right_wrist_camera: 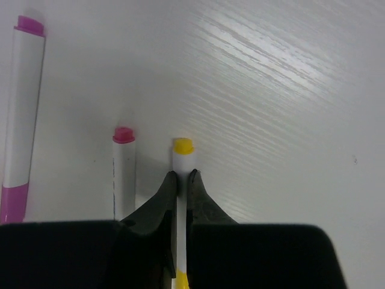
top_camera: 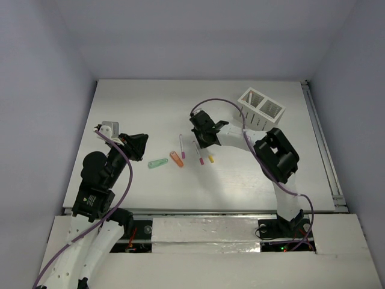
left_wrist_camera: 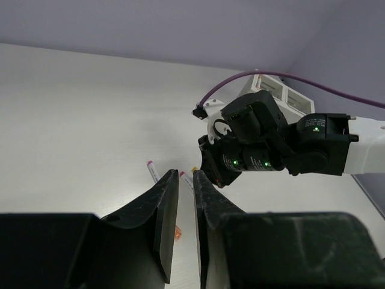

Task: Sort the stationery into containers
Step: Pick up the pen from the center of the board, then place the pen in the storage box.

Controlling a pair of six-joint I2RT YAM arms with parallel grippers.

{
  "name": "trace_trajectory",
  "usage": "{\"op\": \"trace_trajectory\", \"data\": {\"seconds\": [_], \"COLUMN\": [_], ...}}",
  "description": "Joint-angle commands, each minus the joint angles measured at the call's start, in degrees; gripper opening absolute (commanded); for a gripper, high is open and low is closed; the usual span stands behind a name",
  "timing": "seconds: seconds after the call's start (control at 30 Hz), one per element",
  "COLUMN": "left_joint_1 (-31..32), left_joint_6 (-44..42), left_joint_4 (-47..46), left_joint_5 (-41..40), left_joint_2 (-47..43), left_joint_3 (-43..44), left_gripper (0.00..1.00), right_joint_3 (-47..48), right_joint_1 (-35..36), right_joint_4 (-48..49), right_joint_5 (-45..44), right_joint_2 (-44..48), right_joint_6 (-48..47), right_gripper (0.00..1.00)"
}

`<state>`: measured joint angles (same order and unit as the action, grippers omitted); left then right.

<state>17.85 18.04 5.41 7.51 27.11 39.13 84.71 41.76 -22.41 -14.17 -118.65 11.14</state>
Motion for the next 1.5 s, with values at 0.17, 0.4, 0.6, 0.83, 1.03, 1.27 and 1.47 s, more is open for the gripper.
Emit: {"op": "trace_trajectory", "data": {"seconds": [0.17, 0.4, 0.6, 0.83, 1.03, 1.27, 1.47], "left_joint_1": [-0.44, -0.44, -0.44, -0.44, -0.44, -0.44, -0.44], "left_joint_6": [-0.29, -0.29, -0.38, -0.46, -0.46, -0.46, -0.38], "left_joint_4": [-2.95, -2.86, -2.95, -2.95, -2.95, -3.04, -3.04], "left_joint_5": [0.67, 0.58, 0.67, 0.67, 0.84, 0.84, 0.84], "left_joint_2": [-0.22, -0.57, -0.57, -0.13, 0.13, 0.13, -0.31], "left_joint_3": [1.47, 1.56, 1.47, 1.56, 1.56, 1.47, 1.47], "left_gripper": [0.14, 0.14, 0.14, 0.14, 0.14, 0.14, 0.14], "right_joint_3": [0.11, -2.79, 0.01, 8.45, 4.95, -3.21, -6.04], "right_joint_1": [-0.71, -11.95, -23.03, -29.54, -30.07, -30.07, -30.07], "right_joint_4": [4.65, 23.53, 37.61, 39.73, 41.92, 45.61, 46.14], "right_joint_5": [-9.47, -10.52, -13.24, -14.40, -13.08, -12.02, -11.58], "right_joint_2": [8.33, 20.29, 17.67, 8.88, 8.43, 10.98, 12.56], "right_joint_6": [-1.73, -0.06, -2.95, -6.56, -5.96, -4.28, -4.46], "right_gripper": [0.00, 0.00, 0.00, 0.00, 0.00, 0.00, 0.31]}}
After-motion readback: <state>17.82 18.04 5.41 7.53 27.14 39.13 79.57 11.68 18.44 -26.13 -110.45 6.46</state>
